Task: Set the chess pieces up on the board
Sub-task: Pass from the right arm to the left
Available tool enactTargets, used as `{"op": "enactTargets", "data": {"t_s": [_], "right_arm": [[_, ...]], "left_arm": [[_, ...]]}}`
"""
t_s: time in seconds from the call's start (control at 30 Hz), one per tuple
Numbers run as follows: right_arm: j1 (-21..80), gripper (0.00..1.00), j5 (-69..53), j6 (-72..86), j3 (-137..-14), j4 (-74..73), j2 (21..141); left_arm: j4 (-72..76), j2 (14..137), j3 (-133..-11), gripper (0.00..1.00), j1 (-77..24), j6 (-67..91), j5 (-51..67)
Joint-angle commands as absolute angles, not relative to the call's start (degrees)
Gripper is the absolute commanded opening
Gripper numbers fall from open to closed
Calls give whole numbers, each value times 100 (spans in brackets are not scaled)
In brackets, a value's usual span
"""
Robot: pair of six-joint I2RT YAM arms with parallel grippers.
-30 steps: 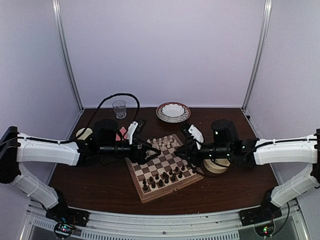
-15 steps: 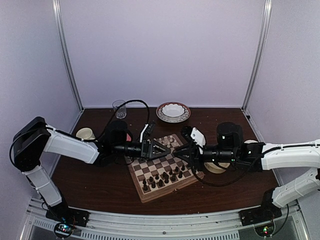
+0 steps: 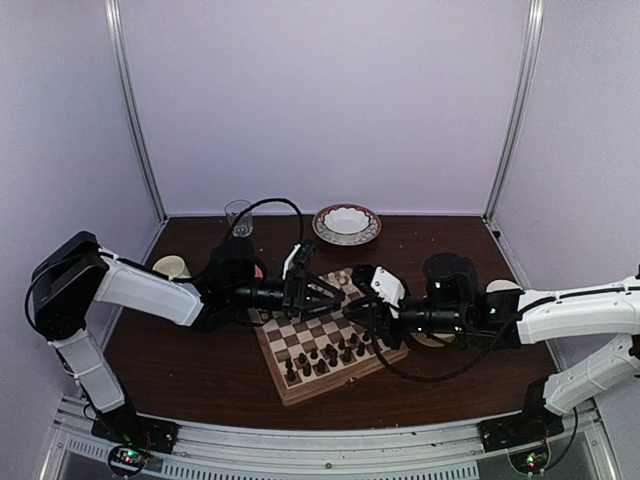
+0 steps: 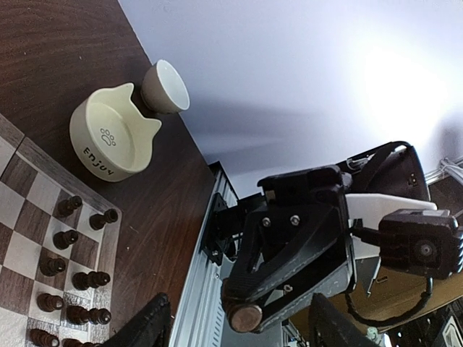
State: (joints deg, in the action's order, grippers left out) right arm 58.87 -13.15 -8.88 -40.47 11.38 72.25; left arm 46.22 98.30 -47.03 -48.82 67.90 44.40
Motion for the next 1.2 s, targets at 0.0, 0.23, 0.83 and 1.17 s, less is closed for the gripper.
{"op": "enactTargets", "data": {"t_s": [0.0,0.23,0.83,1.17], "right_arm": [[5965,2,-967,-1024,-4183,1134,7310],[5985,2,-798,-1038,-4162,1171,7294],[6011,3,-779,-1052,-4179,1193,7368],[6064,9,-670,-1049,-4264,1183,7530]], "left_arm": [[4911,9952,-4901,65,-4899,6978,4656],[4704,10107,-5074,60,-5013,6924,4732],[4567,10364,-5281,38,-5115,6920,4868],[4829,10450,-5293,34,-5115,7122,4966]]}}
